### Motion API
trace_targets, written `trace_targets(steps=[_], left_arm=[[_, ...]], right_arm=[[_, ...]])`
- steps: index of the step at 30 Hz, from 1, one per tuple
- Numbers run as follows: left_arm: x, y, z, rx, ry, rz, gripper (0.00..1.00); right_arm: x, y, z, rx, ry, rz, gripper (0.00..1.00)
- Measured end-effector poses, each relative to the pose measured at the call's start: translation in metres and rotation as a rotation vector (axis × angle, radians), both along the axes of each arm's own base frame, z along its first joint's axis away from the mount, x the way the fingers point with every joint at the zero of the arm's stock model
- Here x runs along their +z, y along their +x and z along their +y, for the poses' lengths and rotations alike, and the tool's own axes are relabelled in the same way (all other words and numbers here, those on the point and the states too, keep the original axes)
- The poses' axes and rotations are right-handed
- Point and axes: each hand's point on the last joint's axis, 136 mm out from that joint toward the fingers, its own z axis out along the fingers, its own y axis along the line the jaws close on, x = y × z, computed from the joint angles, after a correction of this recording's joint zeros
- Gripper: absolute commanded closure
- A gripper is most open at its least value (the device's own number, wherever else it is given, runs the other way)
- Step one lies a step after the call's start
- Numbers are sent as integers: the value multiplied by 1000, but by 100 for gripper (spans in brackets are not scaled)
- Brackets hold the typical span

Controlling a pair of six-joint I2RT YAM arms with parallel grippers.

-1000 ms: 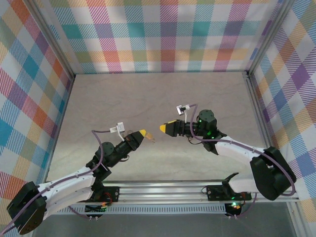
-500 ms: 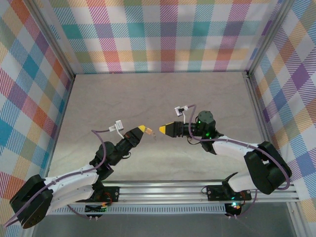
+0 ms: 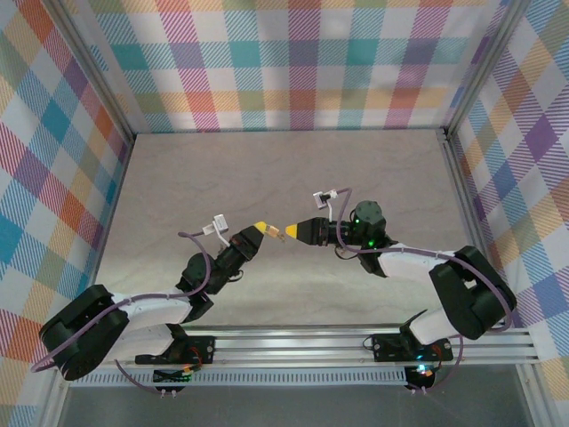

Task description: Lock with the key

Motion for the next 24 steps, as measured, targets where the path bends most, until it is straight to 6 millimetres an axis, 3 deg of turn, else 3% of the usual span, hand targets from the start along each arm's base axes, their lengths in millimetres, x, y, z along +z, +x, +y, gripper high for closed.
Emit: trace_targets(steps=[9, 24], left_arm=[[17, 0, 0, 1, -42, -42, 100], [17, 0, 0, 1, -43, -43, 100]], right_arm=[[-2, 2, 1, 0, 22, 15, 35], [-10, -1, 13, 20, 48, 51, 45]])
